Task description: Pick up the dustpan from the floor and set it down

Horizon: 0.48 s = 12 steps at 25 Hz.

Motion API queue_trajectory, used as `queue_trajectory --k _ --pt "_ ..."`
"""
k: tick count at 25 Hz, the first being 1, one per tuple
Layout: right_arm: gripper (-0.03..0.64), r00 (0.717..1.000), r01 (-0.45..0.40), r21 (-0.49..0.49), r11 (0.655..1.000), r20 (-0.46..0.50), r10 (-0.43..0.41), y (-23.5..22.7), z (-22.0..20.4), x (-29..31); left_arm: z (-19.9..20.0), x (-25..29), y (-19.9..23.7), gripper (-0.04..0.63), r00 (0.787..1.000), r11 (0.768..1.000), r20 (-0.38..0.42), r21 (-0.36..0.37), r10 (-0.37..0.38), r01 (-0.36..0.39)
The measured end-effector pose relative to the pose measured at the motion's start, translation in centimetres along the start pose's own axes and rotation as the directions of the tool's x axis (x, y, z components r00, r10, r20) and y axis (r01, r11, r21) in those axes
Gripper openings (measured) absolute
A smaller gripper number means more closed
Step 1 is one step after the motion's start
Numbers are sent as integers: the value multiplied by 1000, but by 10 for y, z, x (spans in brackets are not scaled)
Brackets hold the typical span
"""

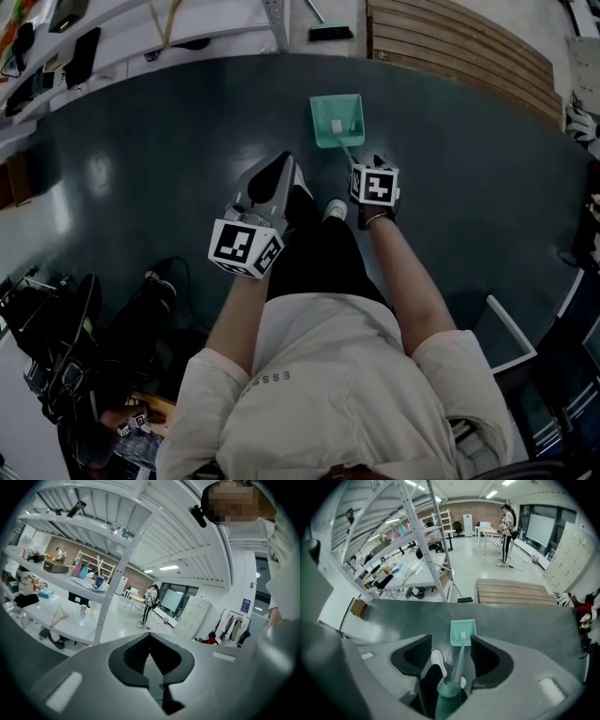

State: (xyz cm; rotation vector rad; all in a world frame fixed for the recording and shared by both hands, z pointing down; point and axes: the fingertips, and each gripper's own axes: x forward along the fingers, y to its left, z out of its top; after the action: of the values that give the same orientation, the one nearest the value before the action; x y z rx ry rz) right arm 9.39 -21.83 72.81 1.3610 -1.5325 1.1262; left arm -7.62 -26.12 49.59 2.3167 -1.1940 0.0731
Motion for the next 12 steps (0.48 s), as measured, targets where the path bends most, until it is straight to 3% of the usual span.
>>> queue_trajectory --k 5,12 --pt "253 985 -25 -47 999 172 33 0 23 -46 13 -7 -18 14 999 1000 38 15 -6 5" --pt "242 904 -54 -108 993 416 95 1 52 -150 36 -30 -64 14 994 999 111 50 -24 19"
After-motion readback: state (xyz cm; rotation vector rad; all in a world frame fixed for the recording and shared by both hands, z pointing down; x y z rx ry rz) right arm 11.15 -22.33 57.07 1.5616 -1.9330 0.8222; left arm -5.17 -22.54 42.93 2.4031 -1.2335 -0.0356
